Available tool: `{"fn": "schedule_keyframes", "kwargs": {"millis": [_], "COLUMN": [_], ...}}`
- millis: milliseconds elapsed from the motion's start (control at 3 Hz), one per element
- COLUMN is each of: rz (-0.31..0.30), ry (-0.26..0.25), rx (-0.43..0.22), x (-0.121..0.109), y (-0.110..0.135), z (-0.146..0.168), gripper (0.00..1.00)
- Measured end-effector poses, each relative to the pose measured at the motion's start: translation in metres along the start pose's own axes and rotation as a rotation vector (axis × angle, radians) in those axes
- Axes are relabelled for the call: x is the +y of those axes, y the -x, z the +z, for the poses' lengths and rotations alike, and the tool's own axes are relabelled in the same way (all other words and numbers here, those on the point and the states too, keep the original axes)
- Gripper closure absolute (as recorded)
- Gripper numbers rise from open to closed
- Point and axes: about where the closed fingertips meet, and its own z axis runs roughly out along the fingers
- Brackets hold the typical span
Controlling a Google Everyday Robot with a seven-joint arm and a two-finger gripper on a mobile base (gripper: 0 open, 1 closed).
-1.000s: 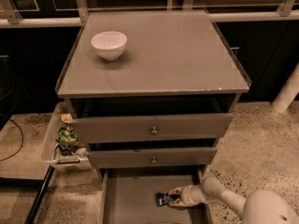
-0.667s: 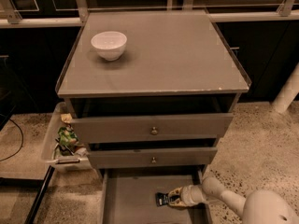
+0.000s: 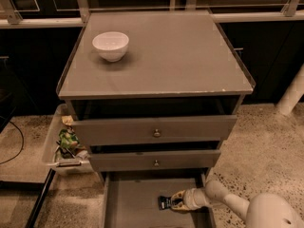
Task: Pick rxbar blueberry from bottom drawer and place on counter
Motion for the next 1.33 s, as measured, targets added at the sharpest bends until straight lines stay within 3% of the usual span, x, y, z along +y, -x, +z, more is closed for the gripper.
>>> {"fn": "schedule_keyframes", "kwargs": {"millis": [333,667,1333], "rz": [0.0,0.0,0.028], "ry": [0.0,0.0,0.0], "rx": [0.0,0.0,-0.017], "x": [0.0,0.0001,-0.0098], "y": [0.0,0.0,0.0], "z": [0.0,0.0001,0.0045], "gripper": [0.17,0.0,0.0]}}
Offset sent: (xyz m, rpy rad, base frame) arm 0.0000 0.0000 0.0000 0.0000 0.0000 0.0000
